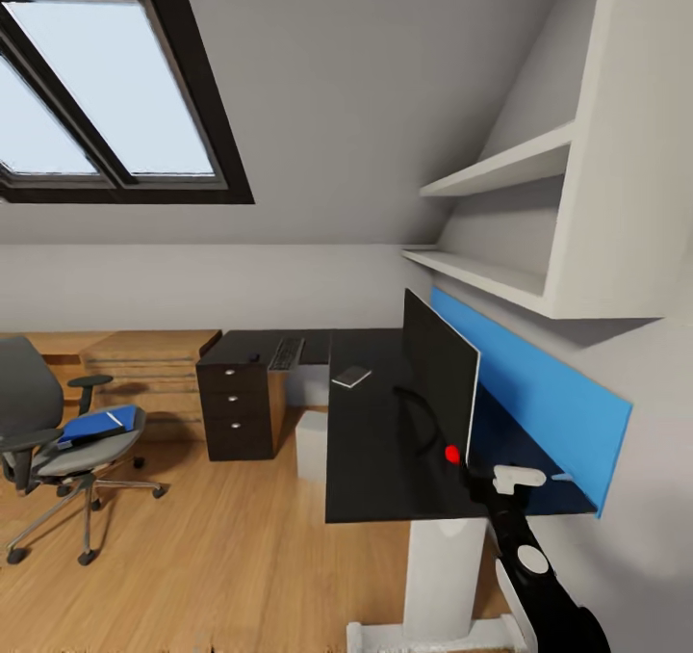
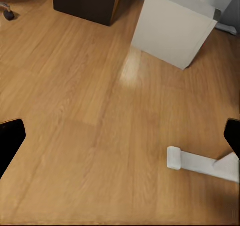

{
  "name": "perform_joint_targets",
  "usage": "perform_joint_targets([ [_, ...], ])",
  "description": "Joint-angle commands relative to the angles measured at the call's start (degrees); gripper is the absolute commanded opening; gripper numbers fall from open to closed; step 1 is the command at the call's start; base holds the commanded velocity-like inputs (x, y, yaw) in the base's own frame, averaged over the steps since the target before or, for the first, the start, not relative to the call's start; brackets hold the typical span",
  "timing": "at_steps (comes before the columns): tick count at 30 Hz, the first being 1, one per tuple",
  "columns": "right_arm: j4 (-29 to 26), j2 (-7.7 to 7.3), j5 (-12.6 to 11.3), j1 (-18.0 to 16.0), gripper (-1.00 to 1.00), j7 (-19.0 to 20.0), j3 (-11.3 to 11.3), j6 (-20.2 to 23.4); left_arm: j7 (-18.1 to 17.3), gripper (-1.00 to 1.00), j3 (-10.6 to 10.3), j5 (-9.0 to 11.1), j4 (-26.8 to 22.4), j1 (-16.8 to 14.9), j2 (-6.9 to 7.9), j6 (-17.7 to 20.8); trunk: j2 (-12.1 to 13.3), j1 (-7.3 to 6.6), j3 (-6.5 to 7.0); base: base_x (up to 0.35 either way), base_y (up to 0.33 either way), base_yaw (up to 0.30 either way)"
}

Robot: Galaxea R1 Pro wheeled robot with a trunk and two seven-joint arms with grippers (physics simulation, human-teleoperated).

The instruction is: In the bedroom, organize the workspace by keeping the computer under the desk, ensuring the monitor is on the desk, placing the keyboard on the desk next to the monitor, placing the mouse on the desk next to the keyboard, moving the folder from the swivel chair onto the desk next to the mouse, stacking the notebook on top of the folder with the pen on top of the notebook, and positioning the swivel chair next to the desk.

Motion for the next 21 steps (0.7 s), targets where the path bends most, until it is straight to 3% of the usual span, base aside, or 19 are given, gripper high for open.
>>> perform_joint_targets([
  [1, 0.3, -0.01, 0.4, 0.0, 1.0, -0.3, 0.0, -0.1, -0.6, 1.0, 0.2, 0.6, 0.1, -0.1, -0.01, 0.0, -0.1, -0.02, -0.09, -0.247, -0.149, 0.0],
  [6, 4.5, 0.0, 0.4, 0.0, 1.0, -0.3, 0.0, -1.7, -0.5, 1.0, 0.4, 0.6, 0.3, -0.1, -0.02, 0.3, -0.1, -0.02, -0.09, -0.248, -0.146, 0.0],
  [10, 6.2, 0.06, 0.4, 0.0, 1.0, -0.3, 0.0, -3.3, -0.5, 1.0, 3.3, 0.6, 1.7, -0.1, -0.02, 0.4, -0.1, -0.02, -0.09, -0.248, -0.081, 0.0],
  [14, 7.4, 0.13, 0.3, 0.0, 1.0, -0.3, 0.0, -3.6, -0.5, 1.0, 4.7, 0.6, 2.8, -0.1, -0.13, 0.4, -0.1, -0.02, -0.09, -0.248, -0.02, 0.0],
  [21, 17.3, 0.35, 0.4, 0.0, 1.0, -0.3, 0.2, -8.8, -0.6, 1.0, 5.2, 0.6, 3.2, -0.1, -0.01, 0.4, -0.1, -0.02, -0.09, -0.239, -0.003, 0.0],
])
